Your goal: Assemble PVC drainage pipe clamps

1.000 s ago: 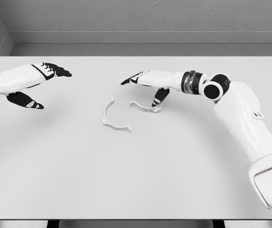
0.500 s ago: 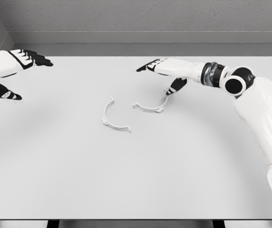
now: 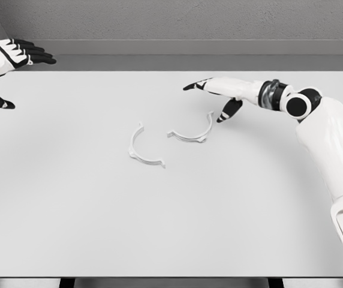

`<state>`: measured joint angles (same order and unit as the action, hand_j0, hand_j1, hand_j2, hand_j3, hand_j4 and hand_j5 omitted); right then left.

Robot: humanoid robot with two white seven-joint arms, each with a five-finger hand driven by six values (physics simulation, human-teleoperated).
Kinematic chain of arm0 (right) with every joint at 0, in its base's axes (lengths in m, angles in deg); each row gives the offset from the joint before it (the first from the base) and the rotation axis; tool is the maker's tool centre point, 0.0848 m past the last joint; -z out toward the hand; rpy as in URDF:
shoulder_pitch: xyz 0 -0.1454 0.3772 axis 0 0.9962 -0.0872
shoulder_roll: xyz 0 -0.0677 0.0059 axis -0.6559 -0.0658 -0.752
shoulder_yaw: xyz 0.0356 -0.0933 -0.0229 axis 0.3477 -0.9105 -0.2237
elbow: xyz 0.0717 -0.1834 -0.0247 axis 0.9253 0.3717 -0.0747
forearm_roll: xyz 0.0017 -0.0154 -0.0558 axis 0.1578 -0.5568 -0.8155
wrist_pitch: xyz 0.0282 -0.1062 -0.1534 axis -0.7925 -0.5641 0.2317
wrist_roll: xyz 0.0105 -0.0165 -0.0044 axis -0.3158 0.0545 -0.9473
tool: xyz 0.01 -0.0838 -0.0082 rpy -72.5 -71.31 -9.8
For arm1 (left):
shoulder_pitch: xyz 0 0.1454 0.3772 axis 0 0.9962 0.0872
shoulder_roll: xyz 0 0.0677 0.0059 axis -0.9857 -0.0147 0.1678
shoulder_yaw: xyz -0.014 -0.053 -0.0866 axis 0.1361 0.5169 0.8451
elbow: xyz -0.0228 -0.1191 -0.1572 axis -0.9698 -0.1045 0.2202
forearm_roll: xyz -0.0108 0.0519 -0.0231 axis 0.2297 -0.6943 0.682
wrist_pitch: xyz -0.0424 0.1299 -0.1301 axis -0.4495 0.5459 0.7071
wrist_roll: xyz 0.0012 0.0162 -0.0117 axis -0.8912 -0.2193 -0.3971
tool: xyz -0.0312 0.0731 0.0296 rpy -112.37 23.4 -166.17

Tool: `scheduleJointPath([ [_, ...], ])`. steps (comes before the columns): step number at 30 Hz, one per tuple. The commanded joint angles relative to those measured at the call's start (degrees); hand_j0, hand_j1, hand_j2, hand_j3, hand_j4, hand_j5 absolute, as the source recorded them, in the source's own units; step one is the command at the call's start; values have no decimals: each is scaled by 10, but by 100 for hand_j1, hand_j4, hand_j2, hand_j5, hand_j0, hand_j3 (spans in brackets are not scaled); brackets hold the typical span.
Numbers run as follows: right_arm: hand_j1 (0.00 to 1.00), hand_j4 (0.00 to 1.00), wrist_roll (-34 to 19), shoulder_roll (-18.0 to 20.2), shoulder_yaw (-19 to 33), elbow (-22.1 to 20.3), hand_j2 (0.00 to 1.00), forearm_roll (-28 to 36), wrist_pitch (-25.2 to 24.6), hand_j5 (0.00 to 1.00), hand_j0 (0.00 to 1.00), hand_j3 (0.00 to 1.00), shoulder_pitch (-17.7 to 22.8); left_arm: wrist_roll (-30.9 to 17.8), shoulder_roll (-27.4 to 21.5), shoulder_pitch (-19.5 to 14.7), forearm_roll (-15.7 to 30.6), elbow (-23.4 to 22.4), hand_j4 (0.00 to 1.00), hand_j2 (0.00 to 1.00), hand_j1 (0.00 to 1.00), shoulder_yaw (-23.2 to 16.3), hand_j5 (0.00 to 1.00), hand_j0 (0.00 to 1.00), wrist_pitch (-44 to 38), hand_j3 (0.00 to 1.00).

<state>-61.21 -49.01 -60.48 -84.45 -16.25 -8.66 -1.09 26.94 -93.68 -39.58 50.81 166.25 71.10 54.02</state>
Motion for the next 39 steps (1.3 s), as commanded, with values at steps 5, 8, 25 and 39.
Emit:
scheduleJointPath([
  [5, 100, 100, 0, -19, 8, 24, 100, 3, -2, 100, 100, 100, -4, 0, -21, 5, -1, -4, 100, 100, 100, 3, 100, 100, -2, 100],
  [8, 100, 100, 0, -24, 8, 36, 100, 3, -2, 100, 100, 100, -8, 0, -33, 8, -1, -4, 100, 100, 100, 2, 100, 100, -2, 100],
  [25, 100, 100, 0, -26, 35, 82, 100, 1, -2, 100, 100, 100, -17, 0, -42, 19, 0, -3, 100, 100, 100, 8, 100, 100, -2, 100],
  [39, 100, 100, 0, -58, 36, 96, 100, 4, -2, 100, 100, 100, -20, 0, -50, 20, 1, 0, 100, 100, 100, 9, 100, 100, -2, 100],
])
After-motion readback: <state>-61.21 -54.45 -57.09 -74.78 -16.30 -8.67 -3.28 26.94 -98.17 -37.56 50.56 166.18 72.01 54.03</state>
